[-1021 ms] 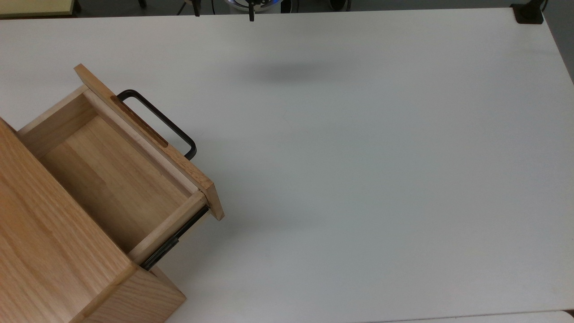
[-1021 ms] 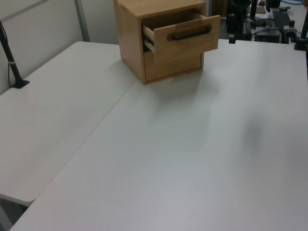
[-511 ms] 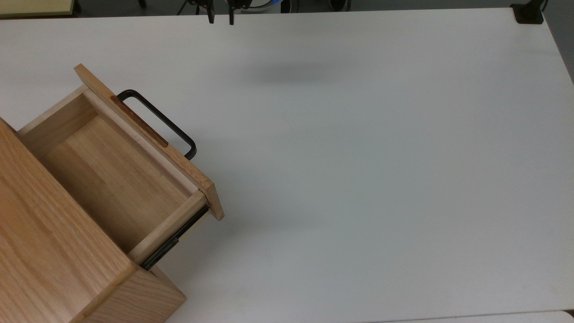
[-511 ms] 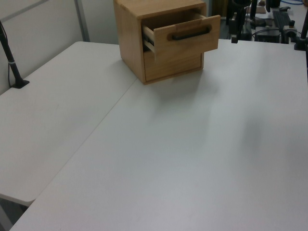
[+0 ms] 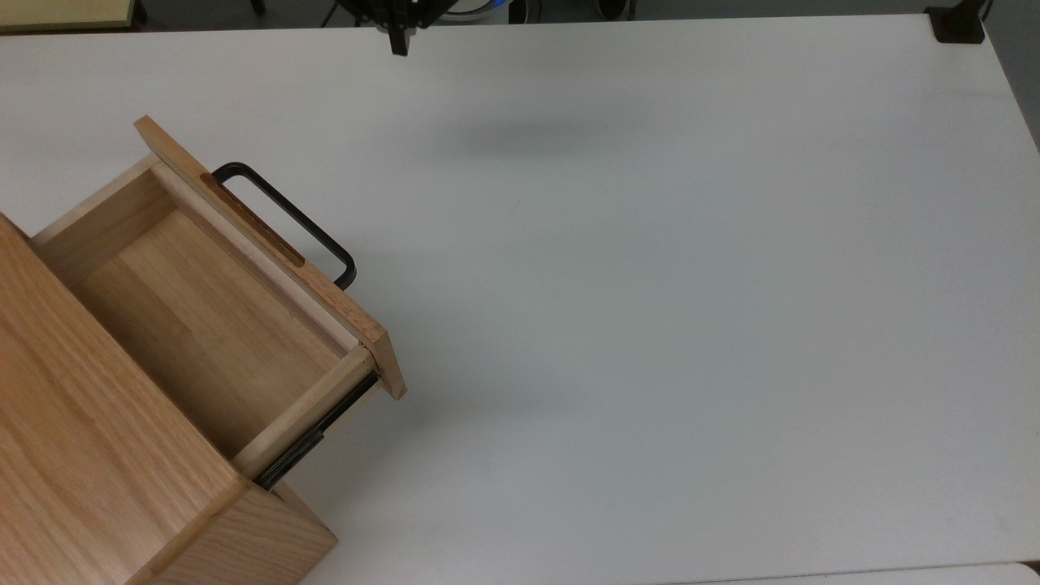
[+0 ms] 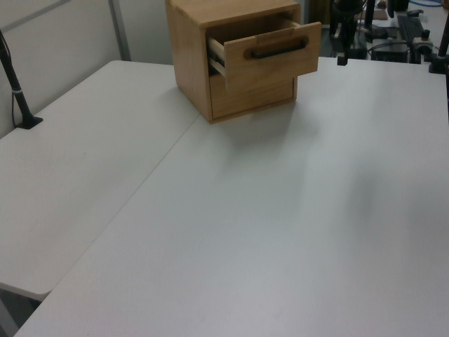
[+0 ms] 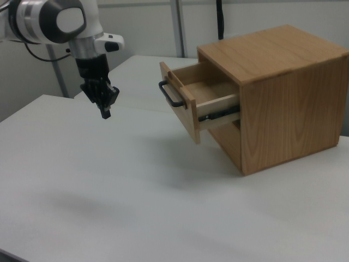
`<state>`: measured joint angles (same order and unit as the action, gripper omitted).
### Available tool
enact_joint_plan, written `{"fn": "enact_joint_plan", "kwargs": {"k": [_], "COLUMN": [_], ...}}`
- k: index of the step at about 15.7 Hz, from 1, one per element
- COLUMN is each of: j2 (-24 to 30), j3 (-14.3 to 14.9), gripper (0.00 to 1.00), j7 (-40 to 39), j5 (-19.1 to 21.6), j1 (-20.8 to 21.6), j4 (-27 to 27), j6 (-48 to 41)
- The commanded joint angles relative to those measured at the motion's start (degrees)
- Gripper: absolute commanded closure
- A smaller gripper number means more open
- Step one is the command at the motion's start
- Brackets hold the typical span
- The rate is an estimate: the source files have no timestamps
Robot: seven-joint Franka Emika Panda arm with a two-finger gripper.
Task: Close the drawer by sliding it
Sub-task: 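Move the gripper down toward the open drawer's front panel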
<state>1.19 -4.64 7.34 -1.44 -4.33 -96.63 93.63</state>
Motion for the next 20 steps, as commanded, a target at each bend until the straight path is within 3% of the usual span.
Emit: {"fn": "enact_joint_plan", "kwargs": {"k": [1,8,20], "j2": [-4.6,-9.4,-18.0], "j3": [0.1,0.2,2.1], "gripper": [1.00,1.00,1.00], "j7": [11.2,27.4,30.3], "j5": [1.4,0.7,-2.0], "j1": [-0.1,-0.1,-0.2], "j4": [2.9,4.3,10.4], "j6": [3.4,16.7,27.0]}}
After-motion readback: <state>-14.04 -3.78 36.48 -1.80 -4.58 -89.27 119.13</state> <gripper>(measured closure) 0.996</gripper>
